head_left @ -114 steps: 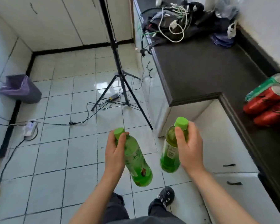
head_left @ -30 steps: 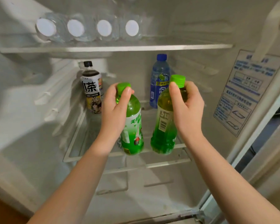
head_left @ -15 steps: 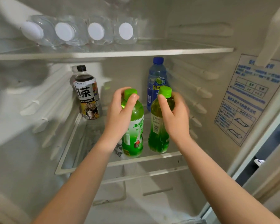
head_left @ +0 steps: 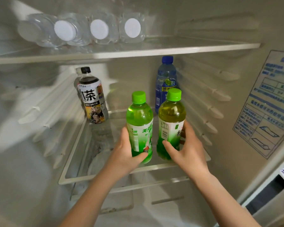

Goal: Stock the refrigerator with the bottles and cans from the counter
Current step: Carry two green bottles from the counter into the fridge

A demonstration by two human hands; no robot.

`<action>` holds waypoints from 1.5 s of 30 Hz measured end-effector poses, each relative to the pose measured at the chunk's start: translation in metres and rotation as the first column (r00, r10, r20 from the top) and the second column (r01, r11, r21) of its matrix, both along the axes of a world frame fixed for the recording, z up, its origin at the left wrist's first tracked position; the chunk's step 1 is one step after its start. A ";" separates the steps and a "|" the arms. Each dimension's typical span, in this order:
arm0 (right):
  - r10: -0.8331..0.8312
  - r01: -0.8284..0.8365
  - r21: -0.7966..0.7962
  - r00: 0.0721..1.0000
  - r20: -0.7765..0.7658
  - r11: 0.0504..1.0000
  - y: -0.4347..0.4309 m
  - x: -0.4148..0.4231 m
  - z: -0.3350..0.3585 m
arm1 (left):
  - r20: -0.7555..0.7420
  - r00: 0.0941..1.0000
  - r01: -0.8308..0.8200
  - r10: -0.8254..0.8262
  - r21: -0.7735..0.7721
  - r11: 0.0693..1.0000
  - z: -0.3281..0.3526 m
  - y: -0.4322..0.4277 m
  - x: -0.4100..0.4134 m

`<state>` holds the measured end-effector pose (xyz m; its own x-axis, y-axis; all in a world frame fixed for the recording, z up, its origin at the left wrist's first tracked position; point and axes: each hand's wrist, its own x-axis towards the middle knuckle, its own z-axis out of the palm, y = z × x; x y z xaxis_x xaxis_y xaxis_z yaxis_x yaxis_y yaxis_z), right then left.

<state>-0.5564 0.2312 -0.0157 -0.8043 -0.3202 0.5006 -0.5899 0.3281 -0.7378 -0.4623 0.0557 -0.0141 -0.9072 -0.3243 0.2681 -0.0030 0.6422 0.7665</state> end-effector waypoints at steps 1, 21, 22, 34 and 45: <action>-0.014 0.014 0.004 1.000 0.007 1.000 -0.002 -0.003 -0.001 | 0.005 1.000 0.007 -0.007 0.000 1.000 0.000 -0.002 -0.004; -0.217 0.214 0.036 0.971 0.098 0.976 -0.060 -0.107 0.015 | -0.037 0.992 -0.121 0.122 0.013 0.993 -0.001 -0.032 -0.128; -0.216 0.213 0.036 0.972 0.097 0.976 -0.061 -0.108 0.015 | -0.038 0.991 -0.128 0.129 0.018 0.992 -0.002 -0.032 -0.129; -0.204 0.200 0.038 0.971 0.126 0.979 -0.066 -0.102 0.015 | 0.032 0.994 -0.108 0.106 0.091 0.990 0.008 -0.031 -0.129; -0.270 0.272 -0.012 0.958 0.097 0.962 -0.046 -0.036 0.018 | -0.240 0.934 -0.226 0.263 0.172 0.959 0.006 -0.008 -0.048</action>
